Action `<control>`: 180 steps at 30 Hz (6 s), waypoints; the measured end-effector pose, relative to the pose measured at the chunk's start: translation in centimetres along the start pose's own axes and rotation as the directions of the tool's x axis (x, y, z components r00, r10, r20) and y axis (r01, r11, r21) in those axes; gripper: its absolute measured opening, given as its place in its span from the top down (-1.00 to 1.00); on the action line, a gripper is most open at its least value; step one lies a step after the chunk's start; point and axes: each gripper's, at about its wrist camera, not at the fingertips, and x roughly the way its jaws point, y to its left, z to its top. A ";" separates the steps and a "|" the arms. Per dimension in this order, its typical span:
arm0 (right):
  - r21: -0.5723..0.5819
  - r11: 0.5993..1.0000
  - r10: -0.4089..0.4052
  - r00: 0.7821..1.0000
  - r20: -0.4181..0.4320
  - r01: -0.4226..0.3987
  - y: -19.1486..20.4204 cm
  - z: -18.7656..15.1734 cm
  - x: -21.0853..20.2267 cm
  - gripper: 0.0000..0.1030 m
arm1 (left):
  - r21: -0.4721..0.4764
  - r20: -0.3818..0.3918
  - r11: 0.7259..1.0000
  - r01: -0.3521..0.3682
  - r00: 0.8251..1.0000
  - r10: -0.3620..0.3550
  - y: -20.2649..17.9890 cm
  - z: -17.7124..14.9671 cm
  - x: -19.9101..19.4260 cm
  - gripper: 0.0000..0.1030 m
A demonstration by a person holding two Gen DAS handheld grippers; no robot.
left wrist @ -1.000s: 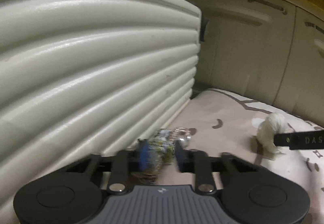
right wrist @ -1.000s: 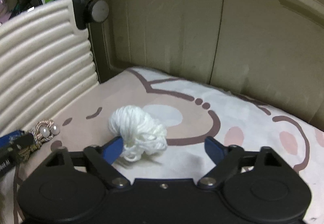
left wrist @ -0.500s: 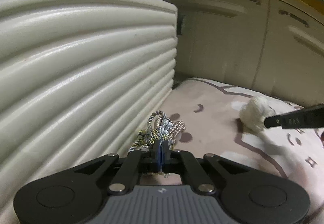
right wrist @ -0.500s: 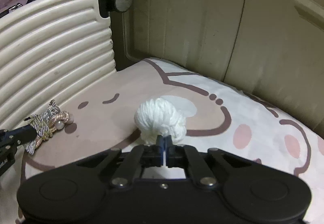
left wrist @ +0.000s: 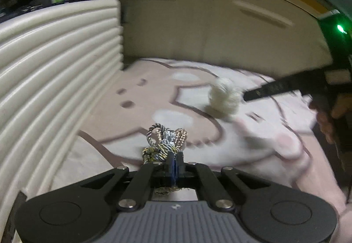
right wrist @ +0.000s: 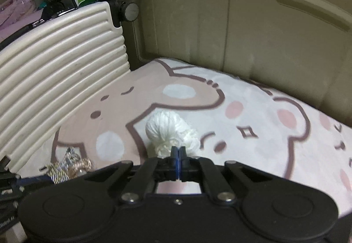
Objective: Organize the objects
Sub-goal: 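Lift and carry the rope and yarn ball toward the black box with both tools, then open the right tool to drop the yarn ball while the left tool lowers the rope into the box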
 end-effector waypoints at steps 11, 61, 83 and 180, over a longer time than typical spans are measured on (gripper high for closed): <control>-0.001 0.996 0.087 0.989 -0.120 -0.088 -0.4 -5.1 -8.9 0.99 | 0.015 -0.100 0.998 0.059 0.993 -0.057 -1.6 -1.2 -4.1 0.45; 0.031 0.991 0.134 0.974 -0.181 -0.130 -0.5 -5.6 -8.8 0.16 | -0.006 -0.339 1.000 -0.001 0.941 -0.001 -3.0 4.8 0.7 0.06; 0.155 0.987 0.027 0.996 0.083 -0.040 -7.4 -4.4 -21.4 0.17 | 0.014 -0.173 0.995 0.097 0.980 -0.093 -13.1 11.9 -7.7 0.06; 0.484 0.867 -0.096 0.993 -0.066 0.116 -25.8 -13.7 -21.8 0.88 | -0.217 -0.321 0.937 0.275 0.886 -0.335 -31.5 9.4 4.5 -0.49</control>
